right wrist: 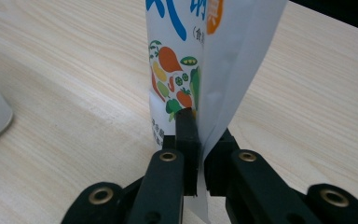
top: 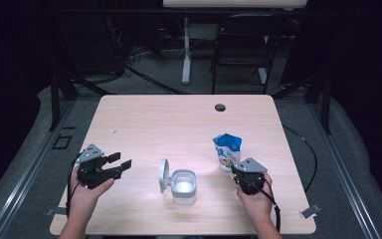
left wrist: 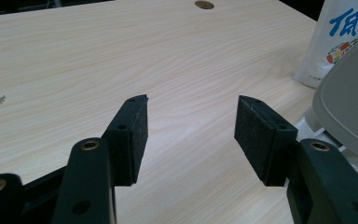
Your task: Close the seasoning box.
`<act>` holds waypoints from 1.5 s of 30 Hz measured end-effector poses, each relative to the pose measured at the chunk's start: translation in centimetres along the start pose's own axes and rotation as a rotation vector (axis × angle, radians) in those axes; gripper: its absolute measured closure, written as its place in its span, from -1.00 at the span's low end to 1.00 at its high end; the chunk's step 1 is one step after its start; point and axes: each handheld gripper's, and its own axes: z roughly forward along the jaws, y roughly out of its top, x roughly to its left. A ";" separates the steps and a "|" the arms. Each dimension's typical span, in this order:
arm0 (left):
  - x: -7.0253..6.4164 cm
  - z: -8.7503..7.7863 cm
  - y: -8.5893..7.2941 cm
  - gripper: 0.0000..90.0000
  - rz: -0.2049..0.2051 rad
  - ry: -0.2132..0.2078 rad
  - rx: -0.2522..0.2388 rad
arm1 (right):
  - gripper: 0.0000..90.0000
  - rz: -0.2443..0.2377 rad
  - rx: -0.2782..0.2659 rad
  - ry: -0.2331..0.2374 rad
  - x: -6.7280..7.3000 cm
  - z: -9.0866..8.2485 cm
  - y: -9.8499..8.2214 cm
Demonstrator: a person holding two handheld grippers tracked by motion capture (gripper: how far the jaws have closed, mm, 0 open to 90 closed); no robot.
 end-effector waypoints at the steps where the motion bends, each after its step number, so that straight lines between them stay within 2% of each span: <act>1: -0.1 0.0 0.0 -0.01 0.000 -0.002 0.003 | 0.89 -0.003 -0.002 0.003 0.0 -0.1 -0.1; 8: -0.4 0.0 0.2 0.04 0.008 -0.019 0.006 | 0.77 0.000 -0.003 0.017 -0.1 -0.4 -0.8; 13: -0.6 -0.1 0.3 0.04 0.016 -0.023 0.004 | 0.65 0.003 -0.005 0.006 -0.4 -0.8 -1.2; 17: -1.1 0.0 0.4 0.08 0.019 -0.052 0.006 | 0.53 0.016 -0.019 0.013 -0.4 -1.3 -1.3; 21: -1.9 0.0 0.7 0.21 0.028 -0.089 0.012 | 0.41 0.011 -0.028 0.023 -0.2 -1.6 -1.3; 30: -4.9 0.0 1.5 0.66 0.122 -0.184 0.038 | 0.22 0.033 -0.055 0.011 0.0 -2.6 -1.6; 36: -6.0 0.1 1.8 0.98 0.155 -0.232 0.063 | 0.17 0.038 -0.071 0.001 0.2 -3.7 -1.8; 39: -6.5 0.2 1.8 1.00 0.172 -0.251 0.072 | 0.16 0.032 -0.078 -0.004 0.4 -4.0 -2.0; 45: -7.2 0.5 1.9 1.00 0.191 -0.260 0.082 | 0.16 0.027 -0.081 -0.011 0.6 -4.1 -2.3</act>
